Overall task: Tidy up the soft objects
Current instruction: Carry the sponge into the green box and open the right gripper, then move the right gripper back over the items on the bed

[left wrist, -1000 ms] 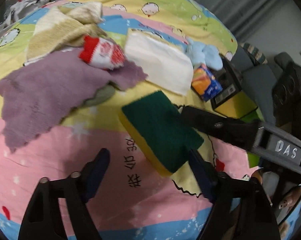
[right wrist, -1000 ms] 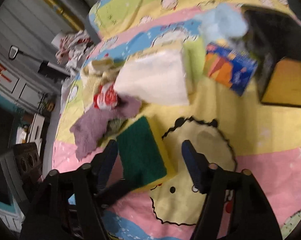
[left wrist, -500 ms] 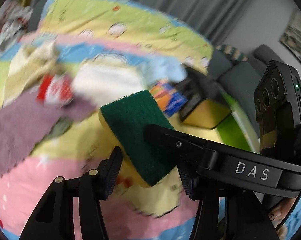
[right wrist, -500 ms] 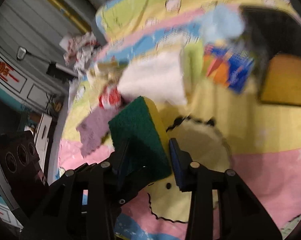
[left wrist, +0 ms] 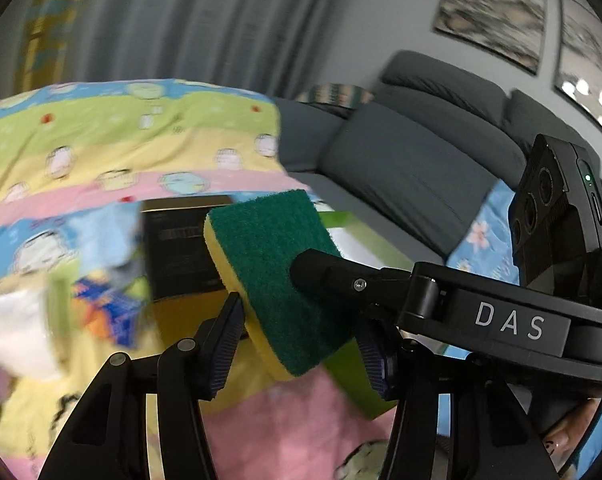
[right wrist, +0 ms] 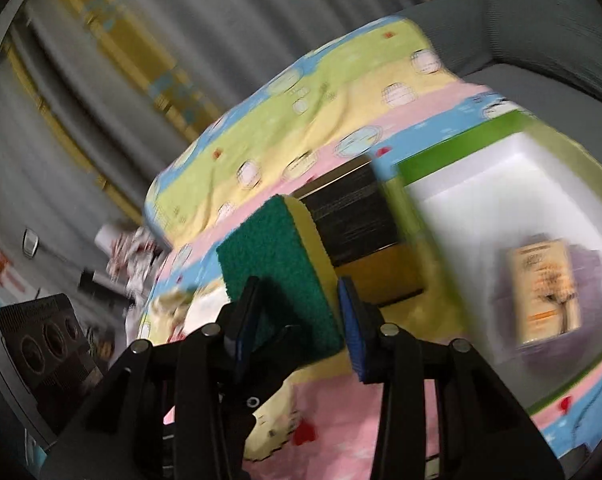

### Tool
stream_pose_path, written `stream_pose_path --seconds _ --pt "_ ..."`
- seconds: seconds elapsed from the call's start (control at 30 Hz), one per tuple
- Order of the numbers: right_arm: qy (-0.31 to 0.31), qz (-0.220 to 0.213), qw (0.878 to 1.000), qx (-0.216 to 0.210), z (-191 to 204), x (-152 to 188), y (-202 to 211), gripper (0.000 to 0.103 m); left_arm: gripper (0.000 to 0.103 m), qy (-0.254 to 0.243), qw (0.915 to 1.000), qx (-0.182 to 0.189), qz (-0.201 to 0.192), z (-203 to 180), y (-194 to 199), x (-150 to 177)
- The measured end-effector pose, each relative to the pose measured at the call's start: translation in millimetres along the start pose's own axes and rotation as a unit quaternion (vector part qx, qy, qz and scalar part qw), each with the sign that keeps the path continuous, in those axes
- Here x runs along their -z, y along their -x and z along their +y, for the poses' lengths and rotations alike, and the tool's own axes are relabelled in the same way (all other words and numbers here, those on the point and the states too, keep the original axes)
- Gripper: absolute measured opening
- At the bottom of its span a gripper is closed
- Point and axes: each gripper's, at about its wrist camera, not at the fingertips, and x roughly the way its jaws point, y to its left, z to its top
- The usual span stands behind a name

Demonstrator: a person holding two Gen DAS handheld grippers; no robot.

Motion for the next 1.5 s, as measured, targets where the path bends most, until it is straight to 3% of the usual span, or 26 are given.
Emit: stream_pose_path --seconds 0.37,0.8,0.9,0.97,1.1,1.3,1.5 --pt "-0.097 -0.06 0.992 0.062 -76 -11 27 0.034 0.055 -0.027 0.9955 0.076 0.049 -47 -73 -6" --pt "-0.128 -0.063 0.983 0.112 -106 -11 26 0.035 0.055 -0.013 0.9927 0.075 0.094 -53 -108 4" --pt "-0.119 -0.076 0.982 0.128 -100 -11 30 0.045 0.056 -0.005 0.9929 0.082 0.086 -51 -98 3" --pt "-0.109 -0.084 0.981 0.133 -97 -12 32 0.058 0.065 -0.004 0.9933 0.083 0.08 -50 -90 1" --pt "-0.089 -0.105 0.982 0.131 -84 -11 42 0.073 0.083 -0.012 0.9962 0.061 0.061 -45 -66 -2" --pt "-0.048 -0.115 0.984 0.126 -55 -9 46 0.087 0.083 0.005 0.999 0.031 0.032 -20 -15 -4" --pt "0.01 -0.103 0.988 0.117 -13 0 38 0.092 0.084 0.058 0.998 -0.021 0.012 25 43 4"
